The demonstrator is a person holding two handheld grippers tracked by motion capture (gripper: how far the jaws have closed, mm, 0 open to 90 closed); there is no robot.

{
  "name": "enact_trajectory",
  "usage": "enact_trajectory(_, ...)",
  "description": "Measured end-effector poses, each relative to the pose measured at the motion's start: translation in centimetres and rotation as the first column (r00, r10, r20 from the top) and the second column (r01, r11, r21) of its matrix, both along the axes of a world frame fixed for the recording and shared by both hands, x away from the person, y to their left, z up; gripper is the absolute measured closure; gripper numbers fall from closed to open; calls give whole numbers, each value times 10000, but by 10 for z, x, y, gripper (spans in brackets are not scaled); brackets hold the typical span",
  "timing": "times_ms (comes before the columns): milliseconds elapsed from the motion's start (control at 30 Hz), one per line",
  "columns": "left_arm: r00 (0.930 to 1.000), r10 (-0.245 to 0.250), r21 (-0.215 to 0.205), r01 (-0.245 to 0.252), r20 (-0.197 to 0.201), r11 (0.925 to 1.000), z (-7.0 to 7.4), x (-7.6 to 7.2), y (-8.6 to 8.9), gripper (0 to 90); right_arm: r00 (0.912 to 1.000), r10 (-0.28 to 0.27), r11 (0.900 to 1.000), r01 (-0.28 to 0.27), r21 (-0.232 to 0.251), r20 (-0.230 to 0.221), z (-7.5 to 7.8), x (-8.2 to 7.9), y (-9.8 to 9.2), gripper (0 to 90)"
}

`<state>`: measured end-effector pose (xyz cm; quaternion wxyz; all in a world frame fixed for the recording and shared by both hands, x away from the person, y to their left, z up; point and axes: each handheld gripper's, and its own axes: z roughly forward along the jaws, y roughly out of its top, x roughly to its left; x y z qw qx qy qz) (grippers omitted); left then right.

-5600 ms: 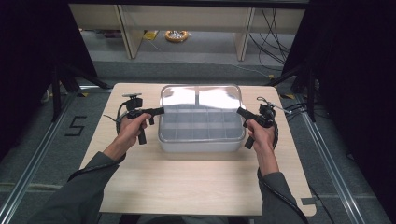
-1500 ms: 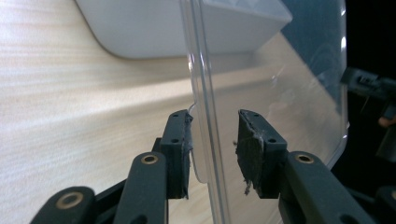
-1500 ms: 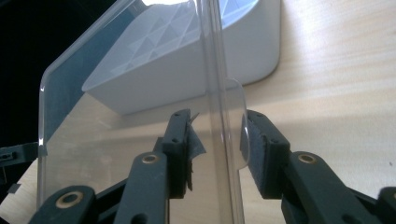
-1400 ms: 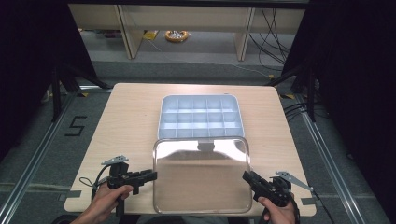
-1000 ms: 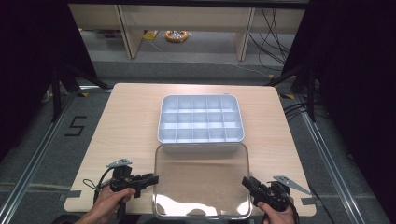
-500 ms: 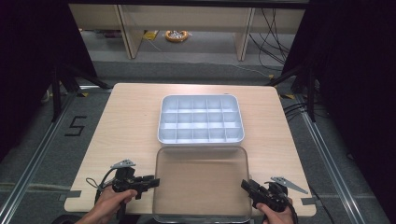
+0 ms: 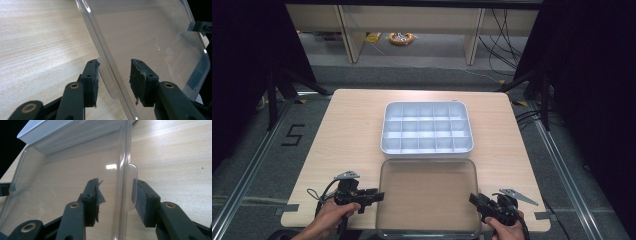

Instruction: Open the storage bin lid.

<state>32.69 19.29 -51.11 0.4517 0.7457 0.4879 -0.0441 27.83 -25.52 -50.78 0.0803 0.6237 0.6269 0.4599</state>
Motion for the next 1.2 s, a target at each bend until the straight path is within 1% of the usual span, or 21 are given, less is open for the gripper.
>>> enact_trajectory(100,10000,-48,8,48,-27,10000,-1,1,0,567,9993,-85,9999,88,76,-355,1,0,2,569)
enact_trajectory(133,10000,-48,37,48,-37,10000,-1,1,0,567,9997,9,9998,-4,187,-260,1,0,2,566)
enact_trajectory(167,10000,-48,37,48,-37,10000,-1,1,0,565,9997,213,9996,-210,-212,154,-2,3,0,563)
enact_trajectory(200,10000,-33,87,34,-60,10000,-1,1,-1,564,9998,195,9992,-196,-336,-47,-1,2,0,561)
enact_trajectory(233,10000,-54,134,55,-48,9999,-1,2,-1,560,9996,211,9984,-202,-525,160,-3,4,0,561)
enact_trajectory(267,9999,-106,226,107,-44,9997,-1,2,-1,558,9998,187,9987,-186,-478,21,-2,3,0,559)
enact_trajectory(333,10000,-87,255,87,14,9996,-2,2,-2,553,9996,240,9981,-232,-573,119,-3,4,0,557)
enact_trajectory(367,10000,-78,328,76,49,9994,-2,2,-2,547,9999,123,9984,-129,-552,-104,-2,4,2,552)
enact_trajectory(567,9999,-138,365,141,-74,9992,-2,2,-2,520,9996,254,9954,-243,-924,109,-4,6,4,547)
enact_trajectory(633,9997,-193,440,199,-136,9988,-2,2,-3,497,9996,269,9943,-271,-1033,-32,-2,6,5,545)
enact_trajectory(667,9997,-205,501,210,-90,9985,-3,2,-3,487,9994,338,9945,-329,-994,77,-3,7,5,544)
enact_trajectory(700,9999,-135,555,139,-81,9984,-3,2,-4,476,9996,96,9962,-117,-865,-248,-2,6,8,544)
enact_trajectory(733,9996,-200,470,209,-191,9987,-3,2,-4,466,9995,324,9947,-329,-971,-67,-4,7,5,541)
enact_trajectory(833,9995,-218,479,229,-225,9986,-3,2,-5,452,9997,243,9962,-249,-840,-77,-4,8,5,540)
enact_trajectory(967,9998,-182,535,181,8,9984,-1,2,-5,439,9998,214,9955,-216,-921,-27,-5,9,5,516)
enact_trajectory(1000,9992,-333,667,317,223,9973,1,2,-5,434,9987,-90,9981,58,-621,-509,-3,8,7,480)
enact_trajectory(1033,9994,-201,615,182,299,9979,2,1,-6,432,9993,-207,9971,183,-745,-313,-4,8,7,481)
enact_trajectory(1067,9993,-176,616,155,331,9980,2,1,-6,427,9993,-277,9980,262,-573,-249,-1,8,7,473)
enact_trajectory(1100,9993,-176,616,155,331,9980,2,1,-6,422,9994,-353,9960,351,-823,-6,-1,8,5,459)
enact_trajectory(1167,9992,-16,612,-9,410,9981,3,1,-4,415,9992,-397,9964,396,-756,12,3,7,4,459)
enact_trajectory(1200,9990,93,560,-117,434,9984,3,1,-4,414,9990,-118,9941,163,-1077,426,1,9,0,459)
